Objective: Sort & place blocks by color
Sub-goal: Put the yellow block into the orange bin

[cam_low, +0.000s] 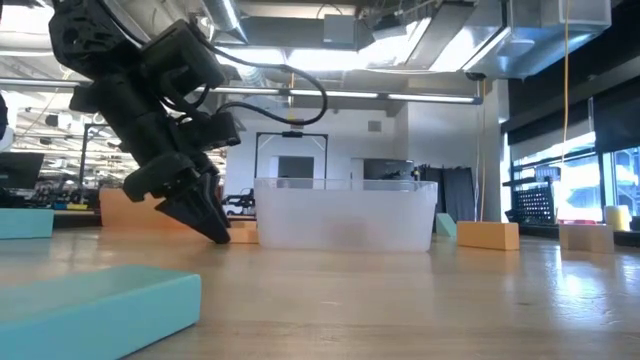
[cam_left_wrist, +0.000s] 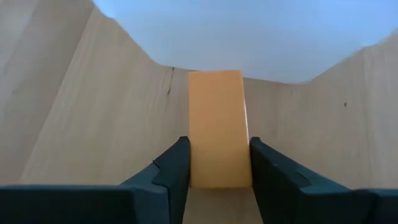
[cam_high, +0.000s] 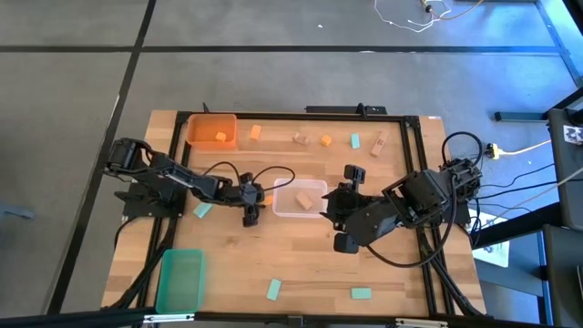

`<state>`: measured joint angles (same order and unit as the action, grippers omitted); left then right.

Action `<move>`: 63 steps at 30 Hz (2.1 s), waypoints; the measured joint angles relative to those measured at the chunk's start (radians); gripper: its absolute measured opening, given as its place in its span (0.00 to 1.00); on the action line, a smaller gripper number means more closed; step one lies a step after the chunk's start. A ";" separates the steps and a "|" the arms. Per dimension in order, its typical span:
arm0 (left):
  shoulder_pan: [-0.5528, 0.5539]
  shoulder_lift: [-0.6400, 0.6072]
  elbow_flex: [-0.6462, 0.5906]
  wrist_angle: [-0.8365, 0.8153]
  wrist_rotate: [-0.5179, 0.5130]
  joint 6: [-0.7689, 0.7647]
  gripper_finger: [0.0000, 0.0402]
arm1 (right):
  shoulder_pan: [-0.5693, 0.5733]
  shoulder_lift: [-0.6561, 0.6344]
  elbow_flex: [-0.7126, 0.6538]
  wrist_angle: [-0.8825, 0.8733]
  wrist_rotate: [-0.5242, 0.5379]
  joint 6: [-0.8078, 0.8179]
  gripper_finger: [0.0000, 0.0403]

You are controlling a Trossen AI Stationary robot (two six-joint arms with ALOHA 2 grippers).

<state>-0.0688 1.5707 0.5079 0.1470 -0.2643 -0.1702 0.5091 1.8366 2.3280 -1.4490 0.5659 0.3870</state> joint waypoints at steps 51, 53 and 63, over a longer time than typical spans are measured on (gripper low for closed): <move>0.748 -0.546 -0.002 -0.388 -0.244 -0.158 0.30 | 0.000 0.000 0.000 -0.014 0.017 -0.003 0.42; 0.791 -0.534 -0.002 -0.394 -0.202 -0.150 0.30 | 0.000 0.000 0.000 -0.018 0.017 -0.003 0.42; 0.885 -0.448 -0.002 -0.394 -0.159 -0.160 0.32 | 0.000 0.000 0.000 -0.020 0.018 -0.003 0.42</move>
<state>0.8165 1.1228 0.5056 -0.2470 -0.4236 -0.3302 0.5091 1.8370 2.3276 -1.4689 0.5835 0.3836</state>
